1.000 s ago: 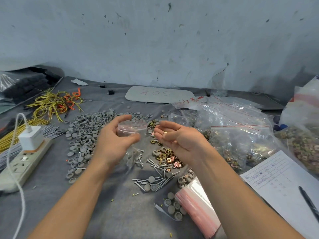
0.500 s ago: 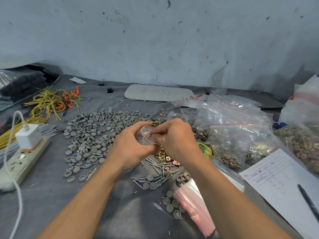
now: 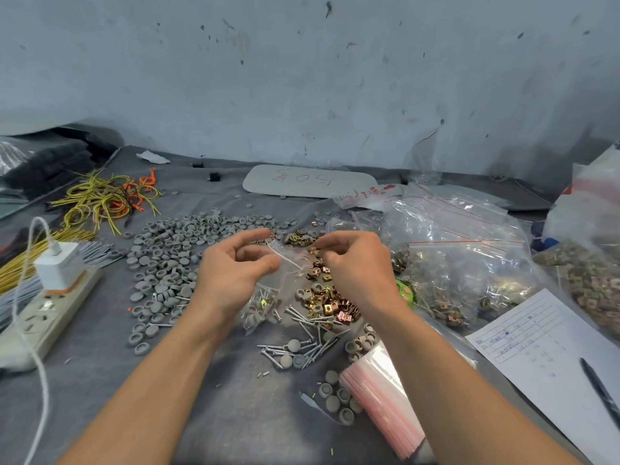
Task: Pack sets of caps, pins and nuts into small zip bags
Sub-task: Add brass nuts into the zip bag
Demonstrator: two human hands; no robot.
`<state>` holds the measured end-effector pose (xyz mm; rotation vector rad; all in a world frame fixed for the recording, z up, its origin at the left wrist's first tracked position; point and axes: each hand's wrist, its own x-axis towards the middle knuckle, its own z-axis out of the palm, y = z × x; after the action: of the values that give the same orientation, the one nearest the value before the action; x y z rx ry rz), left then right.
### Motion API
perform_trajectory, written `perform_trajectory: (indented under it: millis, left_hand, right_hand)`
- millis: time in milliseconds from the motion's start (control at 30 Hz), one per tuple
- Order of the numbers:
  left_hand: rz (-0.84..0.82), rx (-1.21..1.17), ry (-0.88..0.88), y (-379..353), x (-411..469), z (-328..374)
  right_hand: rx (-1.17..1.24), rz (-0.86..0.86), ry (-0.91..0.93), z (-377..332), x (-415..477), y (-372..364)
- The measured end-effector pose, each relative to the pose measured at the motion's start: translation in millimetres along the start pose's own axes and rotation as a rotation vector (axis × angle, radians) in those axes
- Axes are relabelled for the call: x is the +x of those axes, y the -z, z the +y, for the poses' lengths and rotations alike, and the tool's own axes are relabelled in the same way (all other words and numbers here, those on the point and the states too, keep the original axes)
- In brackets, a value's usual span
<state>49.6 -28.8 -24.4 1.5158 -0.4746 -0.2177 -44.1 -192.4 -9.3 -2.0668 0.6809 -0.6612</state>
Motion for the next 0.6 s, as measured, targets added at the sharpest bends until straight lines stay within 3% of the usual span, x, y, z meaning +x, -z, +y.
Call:
perform_trajectory:
  millis: [100,233,300,433,600]
  left_hand:
    - [0.098,-0.057,-0.019,3.6,2.8,4.2]
    - [0.203,-0.145,-0.073,12.5,7.4,9.3]
    - [0.258,-0.142,-0.14,17.2,9.5,10.4]
    - [0.265,0.073,-0.227,18.9,5.6,6.2]
    - [0.116,0.536,-0.139,10.1,1.8,-6.5]
  right_hand:
    - [-0.173,-0.074,0.009,3.6,2.3,0.5]
    - [-0.613,-0.405,0.082,11.6,-2.4,-12.1]
    - [-0.709,-0.516,0.102,14.8,-3.0,-16.1]
    - [-0.773,-0.579,0.092,16.0,0.5,-18.6]
    - [-0.789,-0.469,0.108,17.3,-0.4,-26.0]
